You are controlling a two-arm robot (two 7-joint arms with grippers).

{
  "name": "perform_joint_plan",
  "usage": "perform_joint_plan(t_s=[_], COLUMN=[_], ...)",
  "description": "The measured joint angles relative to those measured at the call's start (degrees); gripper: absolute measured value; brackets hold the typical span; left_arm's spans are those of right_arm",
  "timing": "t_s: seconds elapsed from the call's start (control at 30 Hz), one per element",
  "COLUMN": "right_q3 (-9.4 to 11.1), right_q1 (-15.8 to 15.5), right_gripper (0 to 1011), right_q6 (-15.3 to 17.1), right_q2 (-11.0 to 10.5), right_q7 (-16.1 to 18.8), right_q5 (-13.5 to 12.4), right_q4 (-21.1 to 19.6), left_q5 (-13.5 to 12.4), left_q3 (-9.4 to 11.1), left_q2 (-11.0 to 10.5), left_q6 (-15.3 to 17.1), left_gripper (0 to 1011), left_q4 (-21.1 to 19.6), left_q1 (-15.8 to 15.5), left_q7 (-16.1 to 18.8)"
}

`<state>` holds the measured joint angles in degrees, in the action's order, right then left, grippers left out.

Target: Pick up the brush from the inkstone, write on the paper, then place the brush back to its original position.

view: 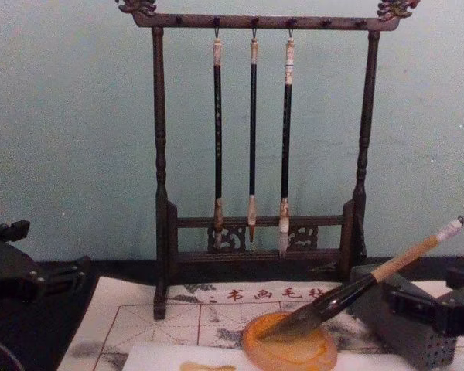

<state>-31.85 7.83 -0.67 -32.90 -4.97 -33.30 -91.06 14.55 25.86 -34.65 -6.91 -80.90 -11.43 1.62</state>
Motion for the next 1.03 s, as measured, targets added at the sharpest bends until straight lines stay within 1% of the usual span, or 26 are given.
perform_joint_plan(t_s=[1.03], right_q3=[0.0], right_q1=[0.0], right_gripper=[1000], right_q6=[0.0], right_q2=[0.0], right_q7=[0.0], right_q5=[-0.1], right_q4=[0.0], left_q5=[0.0], left_q3=[0.0], left_q2=[0.0], left_q6=[0.0], left_gripper=[1001], left_q4=[0.0], left_q1=[0.0], left_q7=[0.0])
